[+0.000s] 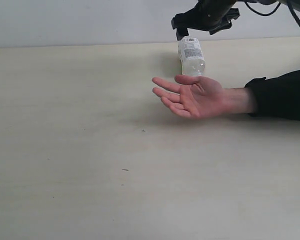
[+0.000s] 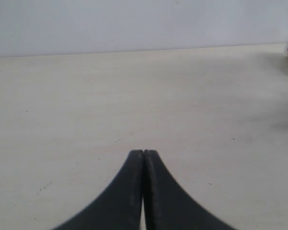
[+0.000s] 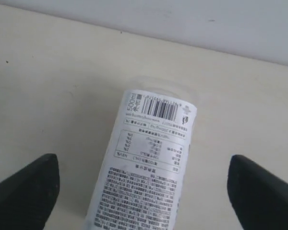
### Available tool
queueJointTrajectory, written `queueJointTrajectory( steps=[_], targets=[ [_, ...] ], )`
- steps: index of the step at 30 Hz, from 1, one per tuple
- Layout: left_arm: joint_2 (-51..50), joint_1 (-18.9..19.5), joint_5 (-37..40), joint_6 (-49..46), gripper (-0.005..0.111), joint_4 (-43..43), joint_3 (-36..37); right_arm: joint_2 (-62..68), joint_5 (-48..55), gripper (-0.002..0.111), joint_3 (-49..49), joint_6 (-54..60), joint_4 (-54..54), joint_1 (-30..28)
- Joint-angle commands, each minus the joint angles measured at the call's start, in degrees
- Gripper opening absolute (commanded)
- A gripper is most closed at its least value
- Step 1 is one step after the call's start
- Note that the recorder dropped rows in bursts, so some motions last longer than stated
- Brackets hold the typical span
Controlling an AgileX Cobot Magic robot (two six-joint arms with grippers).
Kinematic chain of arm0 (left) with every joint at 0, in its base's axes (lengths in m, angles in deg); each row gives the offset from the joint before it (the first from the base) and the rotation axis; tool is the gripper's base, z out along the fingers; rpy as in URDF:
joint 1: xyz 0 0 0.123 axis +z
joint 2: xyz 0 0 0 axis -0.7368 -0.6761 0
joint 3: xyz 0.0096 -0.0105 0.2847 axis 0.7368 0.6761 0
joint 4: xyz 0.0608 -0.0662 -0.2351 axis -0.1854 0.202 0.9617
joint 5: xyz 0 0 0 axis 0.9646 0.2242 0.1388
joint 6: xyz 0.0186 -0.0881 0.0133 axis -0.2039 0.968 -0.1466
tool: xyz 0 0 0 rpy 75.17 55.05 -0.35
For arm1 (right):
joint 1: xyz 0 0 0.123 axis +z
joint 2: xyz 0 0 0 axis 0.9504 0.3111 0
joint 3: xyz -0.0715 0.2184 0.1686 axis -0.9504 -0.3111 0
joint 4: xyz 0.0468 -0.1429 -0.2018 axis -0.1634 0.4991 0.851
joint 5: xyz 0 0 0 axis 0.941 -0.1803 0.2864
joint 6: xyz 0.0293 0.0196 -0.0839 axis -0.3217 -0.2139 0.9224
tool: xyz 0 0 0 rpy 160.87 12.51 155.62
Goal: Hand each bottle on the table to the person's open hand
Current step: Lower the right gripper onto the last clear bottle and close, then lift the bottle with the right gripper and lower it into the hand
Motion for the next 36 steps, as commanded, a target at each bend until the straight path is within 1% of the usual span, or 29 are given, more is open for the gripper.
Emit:
queueJointTrajectory(
  steps=[1, 10, 15, 17, 18, 20, 22, 25, 26, 30, 36],
  targets=[
    [0.27, 0.11, -0.32, 0.34, 0.003, -0.01, 0.18, 2.10, -1.26, 0.092, 0.27, -0.04, -0.56, 0.01],
    [0.27, 0.11, -0.32, 0.13, 0.003, -0.01, 0.18, 5.38, -2.01, 0.102, 0.27, 0.20, -1.34, 0.01],
    [0.27, 0.11, -0.32, 0.32, 0.003, -0.01, 0.18, 6.14, -3.52, 0.102, 0.27, 0.60, -2.21, 0.01],
    [0.27, 0.11, -0.32, 0.32, 0.003, -0.01, 0.18, 6.19, -3.84, 0.098, 0.27, 0.60, -3.24, 0.01],
    [0.27, 0.11, -0.32, 0.14, 0.003, -0.01, 0.18, 6.19, -3.96, 0.093, 0.27, 0.60, -4.04, 0.01],
    [0.27, 0.11, -0.32, 0.14, 0.003, -0.01, 0.18, 6.19, -4.25, 0.079, 0.27, 0.60, -4.43, -0.11],
    [0.27, 0.11, -0.32, 0.14, 0.003, -0.01, 0.18, 6.19, -5.01, 0.055, 0.27, -0.26, -4.80, -0.23],
    [0.27, 0.11, -0.32, 0.36, 0.003, -0.01, 0.18, 6.19, -5.86, 0.013, 0.27, -3.92, -4.41, -0.23],
    [0.27, 0.11, -0.32, 0.36, 0.003, -0.01, 0.18, 6.19, -6.18, 0.002, 0.27, -4.57, -4.41, -0.23],
    [0.27, 0.11, -0.32, 0.36, 0.003, -0.01, 0.18, 6.05, -7.64, 0.001, 0.49, -5.84, -4.41, -0.23],
    [0.27, 0.11, -0.32, 0.19, 0.003, -0.01, 0.18, 3.78, -6.34, 0.001, 5.19, -0.23, -4.41, -0.23]
  ],
)
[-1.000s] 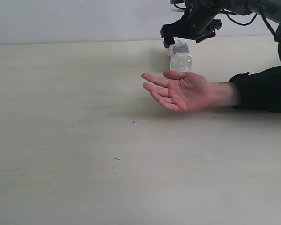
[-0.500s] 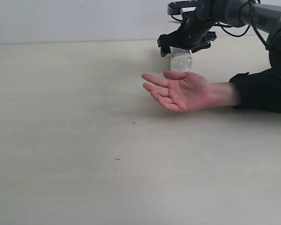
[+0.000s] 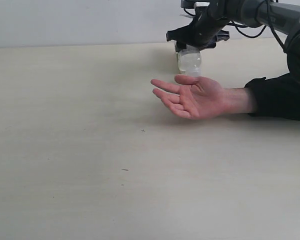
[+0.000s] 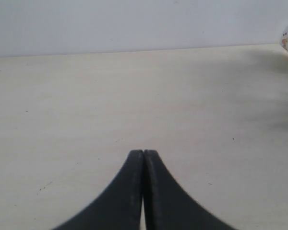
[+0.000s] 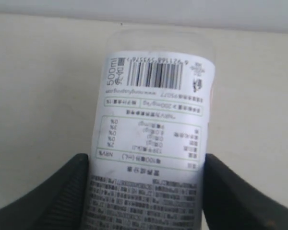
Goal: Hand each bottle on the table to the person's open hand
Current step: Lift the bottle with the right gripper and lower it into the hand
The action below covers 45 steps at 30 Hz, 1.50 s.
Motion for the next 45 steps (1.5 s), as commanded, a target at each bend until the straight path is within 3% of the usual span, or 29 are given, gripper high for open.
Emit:
queueJointTrajectory(
  steps=[1, 7, 19, 24, 28, 36, 45],
  targets=[
    [0.27, 0.11, -0.32, 0.19, 0.003, -0.01, 0.18, -3.18, 0.30, 0.001, 4.34, 4.12, -0.04, -0.23],
    [0.27, 0.11, -0.32, 0.36, 0.003, -0.01, 0.18, -7.37, 5.39, 0.001, 8.97, 4.12, 0.45, -0.23],
    [0.27, 0.11, -0.32, 0.36, 0.003, -0.01, 0.18, -11.52, 29.50, 0.001, 12.16, 5.60, 4.32, -0.38],
    [0.27, 0.11, -0.32, 0.25, 0.003, -0.01, 0.18, -13.38, 30.46, 0.001, 11.72, 7.43, -0.87, -0.38],
    [0.27, 0.11, -0.32, 0.25, 0.003, -0.01, 0.18, -17.66, 30.46, 0.001, 6.58, 11.50, -8.53, -0.27],
    [0.27, 0.11, -0.32, 0.25, 0.003, -0.01, 0.18, -26.85, 30.46, 0.001, -10.59, 11.49, -6.34, -0.74],
    [0.27, 0.11, -0.32, 0.25, 0.003, -0.01, 0.18, -37.20, 10.61, 0.001, -36.06, 11.61, -7.59, -0.74]
  ],
)
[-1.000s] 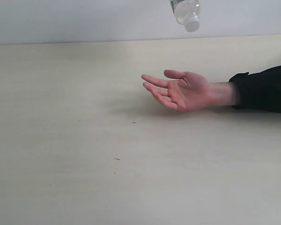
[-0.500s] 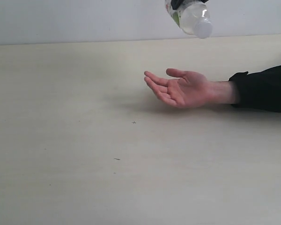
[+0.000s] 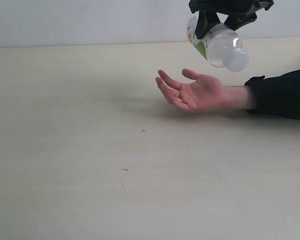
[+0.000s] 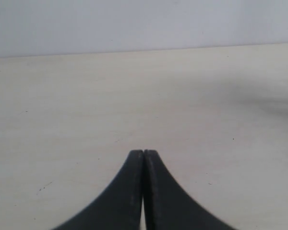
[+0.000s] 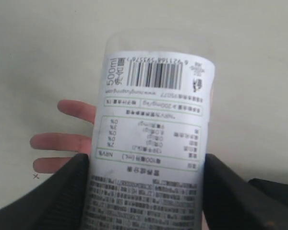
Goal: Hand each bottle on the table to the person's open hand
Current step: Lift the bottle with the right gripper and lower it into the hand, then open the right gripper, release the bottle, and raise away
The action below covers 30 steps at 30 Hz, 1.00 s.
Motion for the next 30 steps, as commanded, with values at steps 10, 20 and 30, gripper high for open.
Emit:
queueJointTrajectory(
  steps=[10, 20, 30],
  targets=[
    [0.27, 0.11, -0.32, 0.25, 0.003, -0.01, 0.18, -0.71, -23.94, 0.001, -22.79, 0.87, -6.16, -0.06],
    [0.27, 0.11, -0.22, 0.12, 0.003, -0.01, 0.18, 1.01, -23.15, 0.001, -22.79, 10.88, -16.07, 4.90],
    [0.27, 0.11, -0.22, 0.12, 0.003, -0.01, 0.18, 1.01, -22.69, 0.023, -22.79, 6.47, -15.54, 4.90]
  ],
)
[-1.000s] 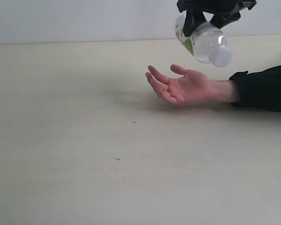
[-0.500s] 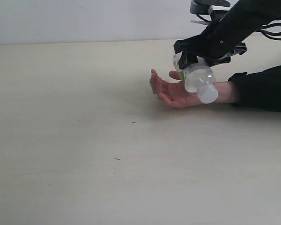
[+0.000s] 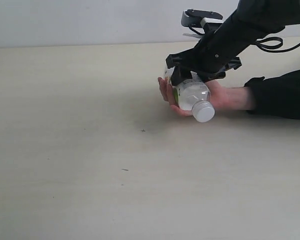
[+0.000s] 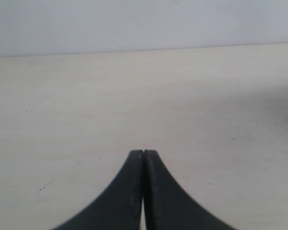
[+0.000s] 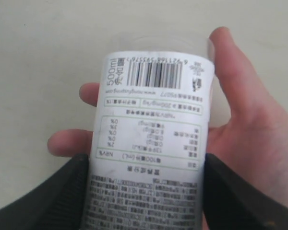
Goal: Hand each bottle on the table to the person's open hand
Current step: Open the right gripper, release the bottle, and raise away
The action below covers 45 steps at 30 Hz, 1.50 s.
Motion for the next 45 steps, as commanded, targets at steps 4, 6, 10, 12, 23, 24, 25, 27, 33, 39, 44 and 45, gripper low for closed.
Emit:
queueJointTrajectory(
  steps=[4, 6, 10, 12, 23, 24, 25, 27, 33, 39, 44, 45],
  targets=[
    [0.27, 0.11, -0.22, 0.12, 0.003, -0.01, 0.18, 0.03, 1.03, 0.050, -0.16, -0.59, -0.49, 0.26],
    [0.27, 0.11, -0.22, 0.12, 0.003, -0.01, 0.18, 0.03, 1.09, 0.064, -0.16, 0.80, -0.49, 0.26],
    [0.27, 0.11, -0.22, 0.12, 0.003, -0.01, 0.18, -0.08, 1.11, 0.090, -0.16, 1.88, -0.49, 0.26],
    [0.27, 0.11, -0.22, 0.12, 0.003, -0.01, 0.18, -0.08, 0.54, 0.094, -0.16, 1.99, -0.49, 0.26],
    [0.27, 0.11, -0.22, 0.12, 0.003, -0.01, 0.18, -5.46, 1.49, 0.096, 3.28, 2.10, -0.49, 0.26],
    [0.27, 0.11, -0.22, 0.12, 0.003, -0.01, 0.18, -6.33, 2.05, 0.096, 3.59, 2.10, -0.49, 0.26],
    [0.27, 0.11, -0.22, 0.12, 0.003, -0.01, 0.18, -7.23, 2.40, 0.096, 4.04, 2.10, -0.49, 0.26],
    [0.27, 0.11, -0.22, 0.12, 0.003, -0.01, 0.18, -8.72, 3.67, 0.096, 5.02, 3.92, -0.17, 0.26],
    [0.27, 0.11, -0.22, 0.12, 0.003, -0.01, 0.18, -13.96, 6.94, 0.055, 6.01, 5.68, 1.60, 0.12],
    [0.27, 0.11, -0.22, 0.12, 0.003, -0.01, 0.18, -19.62, 14.43, 0.002, 5.65, 5.57, 1.21, 0.12],
    [0.27, 0.11, -0.22, 0.12, 0.003, -0.01, 0.18, -26.76, 15.45, 0.001, -1.83, 6.22, 0.36, 0.24],
    [0.27, 0.11, -0.22, 0.12, 0.003, -0.01, 0.18, -28.72, 14.51, 0.001, -3.99, 6.77, -0.06, 0.24]
  ],
)
